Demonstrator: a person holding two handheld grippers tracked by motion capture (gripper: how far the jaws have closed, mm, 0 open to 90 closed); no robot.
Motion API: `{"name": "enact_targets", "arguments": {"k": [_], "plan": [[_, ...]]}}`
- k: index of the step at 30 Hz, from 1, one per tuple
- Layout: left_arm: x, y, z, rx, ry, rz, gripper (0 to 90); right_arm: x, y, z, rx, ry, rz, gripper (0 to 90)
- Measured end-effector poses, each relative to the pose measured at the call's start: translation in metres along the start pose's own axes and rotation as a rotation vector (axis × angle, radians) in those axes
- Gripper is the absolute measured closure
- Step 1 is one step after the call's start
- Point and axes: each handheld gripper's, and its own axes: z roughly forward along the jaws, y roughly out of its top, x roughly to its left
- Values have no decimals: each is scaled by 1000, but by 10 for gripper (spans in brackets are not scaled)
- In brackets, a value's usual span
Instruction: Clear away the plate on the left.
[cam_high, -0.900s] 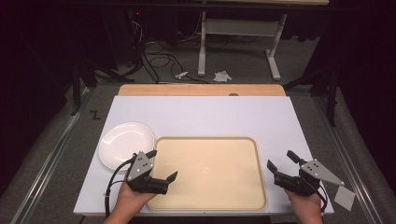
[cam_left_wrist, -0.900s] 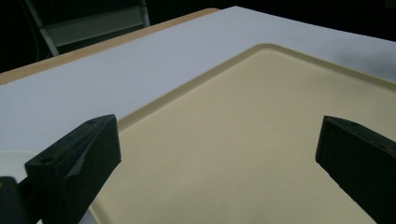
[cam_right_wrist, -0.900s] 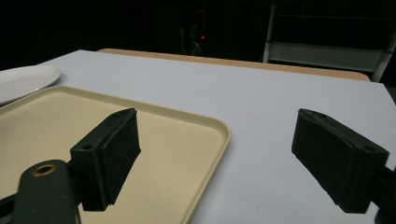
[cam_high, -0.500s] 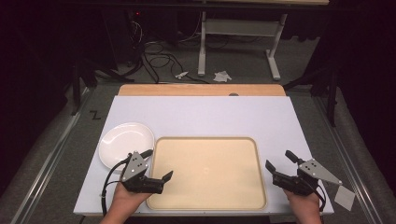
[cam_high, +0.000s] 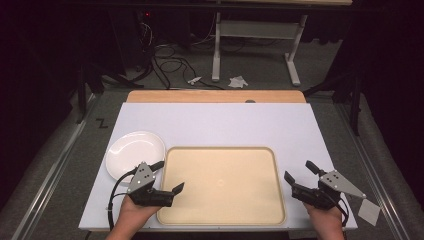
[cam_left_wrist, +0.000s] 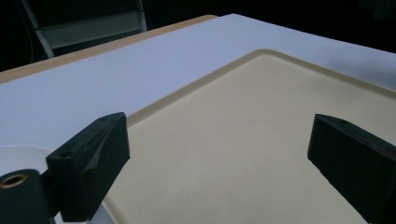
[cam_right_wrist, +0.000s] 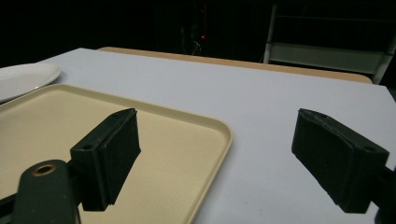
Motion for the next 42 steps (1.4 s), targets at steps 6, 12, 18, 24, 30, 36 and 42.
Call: {"name": "enact_targets", "arguments": {"k": [6, 12, 18, 24, 30, 36, 42], "plan": [[4, 0, -4, -26, 30, -26, 72, 0, 2, 0, 5, -6, 5, 162], [2, -1, -1, -102, 47, -111, 72, 2, 6, 0, 25, -26, -5, 162], [12, -2, -10, -58, 77, -58, 71, 1, 6, -1, 13, -20, -8, 162], [23, -2, -24, -39, 125, -28, 60, -2, 4, 1, 13, -17, -3, 162], [39, -7, -41, -58, 174, -56, 60, 1, 3, 2, 16, -5, -9, 162], [50, -10, -51, -64, 211, -75, 61, 0, 2, 3, 23, -4, -8, 162], [63, -15, -59, -55, 272, -89, 61, 0, 2, 1, 14, -6, -6, 162]]}}
